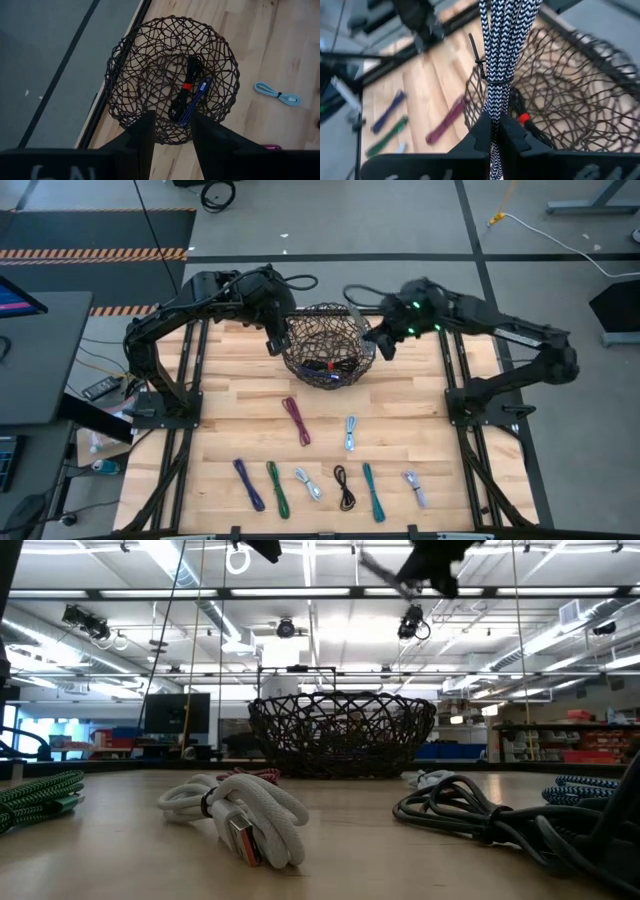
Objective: Pick and place USB-C Cables
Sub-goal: Put the black and white charger cable into the black mesh basket
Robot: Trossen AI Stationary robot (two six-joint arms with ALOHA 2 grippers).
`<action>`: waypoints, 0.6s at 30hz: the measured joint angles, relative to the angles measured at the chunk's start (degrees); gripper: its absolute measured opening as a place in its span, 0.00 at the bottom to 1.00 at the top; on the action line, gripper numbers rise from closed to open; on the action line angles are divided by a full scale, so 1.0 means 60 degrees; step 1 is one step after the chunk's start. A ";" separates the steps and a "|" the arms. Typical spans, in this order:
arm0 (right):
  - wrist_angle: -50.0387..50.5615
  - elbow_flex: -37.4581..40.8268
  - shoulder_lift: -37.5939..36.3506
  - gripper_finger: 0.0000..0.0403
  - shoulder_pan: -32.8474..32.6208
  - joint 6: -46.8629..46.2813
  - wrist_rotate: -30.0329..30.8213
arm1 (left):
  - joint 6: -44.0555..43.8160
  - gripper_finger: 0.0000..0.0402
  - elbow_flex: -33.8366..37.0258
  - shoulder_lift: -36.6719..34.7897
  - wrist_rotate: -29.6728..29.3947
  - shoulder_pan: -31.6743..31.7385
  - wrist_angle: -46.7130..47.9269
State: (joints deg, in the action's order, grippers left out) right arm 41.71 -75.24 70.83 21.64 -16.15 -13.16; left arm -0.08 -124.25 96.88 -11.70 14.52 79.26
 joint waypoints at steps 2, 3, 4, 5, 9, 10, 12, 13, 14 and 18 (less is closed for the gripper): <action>-0.0024 0.0000 0.0517 0.04 0.0516 0.0624 -0.0923 | -0.0140 0.33 0.0000 0.0000 -0.0004 0.0000 0.0000; -0.0074 0.0000 0.0793 0.04 0.0731 0.0886 -0.1324 | -0.0149 0.33 0.0000 0.0000 -0.0003 0.0000 0.0007; -0.0197 0.0000 0.1072 0.04 0.0907 0.1166 -0.1692 | -0.0146 0.33 0.0000 0.0000 -0.0004 0.0000 0.0007; -0.0369 0.0000 0.1356 0.04 0.1058 0.1436 -0.2062 | -0.0149 0.33 0.0000 0.0000 0.0000 0.0000 0.0007; -0.1325 0.0000 0.2483 0.04 0.1474 0.2234 -0.3641 | -0.0149 0.33 0.0000 0.0000 -0.0004 0.0000 0.0013; -0.1467 0.0000 0.2754 0.04 0.1546 0.2381 -0.3958 | -0.0151 0.33 0.0000 0.0000 -0.0004 0.0000 0.0012; -0.1589 0.0000 0.3292 0.04 0.1626 0.2684 -0.4404 | -0.0164 0.33 0.0000 0.0000 -0.0004 0.0000 0.0013; -0.1555 0.0000 0.3541 0.04 0.1650 0.2839 -0.4527 | -0.0168 0.33 0.0000 0.0000 -0.0004 0.0000 0.0011; -0.1490 0.0000 0.3799 0.04 0.1656 0.2987 -0.4627 | -0.0187 0.33 0.0000 0.0000 -0.0004 0.0000 0.0015; -0.0846 0.0000 0.4656 0.04 0.1617 0.3653 -0.4793 | -0.0374 0.33 0.0000 0.0000 -0.0002 0.0000 0.0015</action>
State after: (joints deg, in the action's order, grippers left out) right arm 36.64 -75.24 98.76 31.34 5.76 -41.91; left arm -2.32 -124.25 96.88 -11.72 14.52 79.35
